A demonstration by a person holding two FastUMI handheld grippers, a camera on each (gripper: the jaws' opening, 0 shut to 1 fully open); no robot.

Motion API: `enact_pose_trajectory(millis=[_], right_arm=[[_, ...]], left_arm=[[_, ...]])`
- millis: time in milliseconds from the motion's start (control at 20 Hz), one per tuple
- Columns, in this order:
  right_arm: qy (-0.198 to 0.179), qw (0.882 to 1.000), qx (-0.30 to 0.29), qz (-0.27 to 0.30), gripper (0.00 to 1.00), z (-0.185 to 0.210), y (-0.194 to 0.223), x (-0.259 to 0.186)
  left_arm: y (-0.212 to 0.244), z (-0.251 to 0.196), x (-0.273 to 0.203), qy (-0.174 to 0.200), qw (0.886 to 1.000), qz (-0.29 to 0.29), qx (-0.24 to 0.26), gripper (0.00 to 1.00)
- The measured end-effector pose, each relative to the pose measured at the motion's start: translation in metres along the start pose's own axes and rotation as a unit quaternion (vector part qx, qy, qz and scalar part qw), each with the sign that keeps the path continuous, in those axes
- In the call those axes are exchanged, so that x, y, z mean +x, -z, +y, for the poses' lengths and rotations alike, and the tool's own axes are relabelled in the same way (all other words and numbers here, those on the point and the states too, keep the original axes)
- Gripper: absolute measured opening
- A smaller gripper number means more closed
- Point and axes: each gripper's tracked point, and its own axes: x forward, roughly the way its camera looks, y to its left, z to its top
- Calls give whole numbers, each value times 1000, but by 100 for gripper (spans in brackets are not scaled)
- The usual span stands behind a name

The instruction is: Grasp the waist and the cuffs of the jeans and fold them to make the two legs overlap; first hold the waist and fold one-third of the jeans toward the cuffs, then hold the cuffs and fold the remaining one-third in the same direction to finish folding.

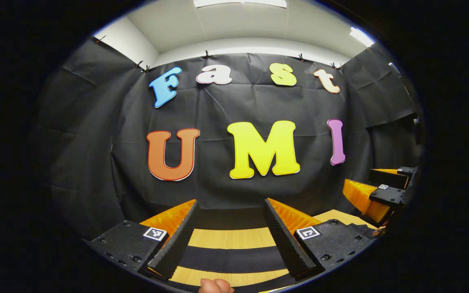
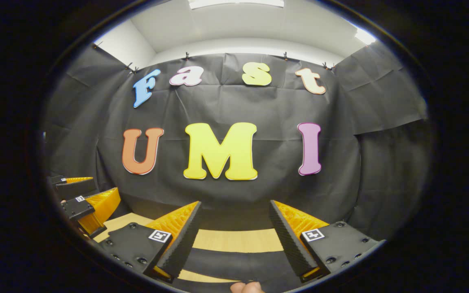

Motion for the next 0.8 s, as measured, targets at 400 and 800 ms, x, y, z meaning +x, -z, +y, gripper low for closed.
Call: enact_pose_trajectory(millis=[400,800], right_arm=[[-7,1000,0,3,97,1,3,2],[-12,1000,5,9,97,3,6,4]], left_arm=[[3,1,0,-5,1000,7,-2,99],[2,4,0,-21,1000,2,6,99]])
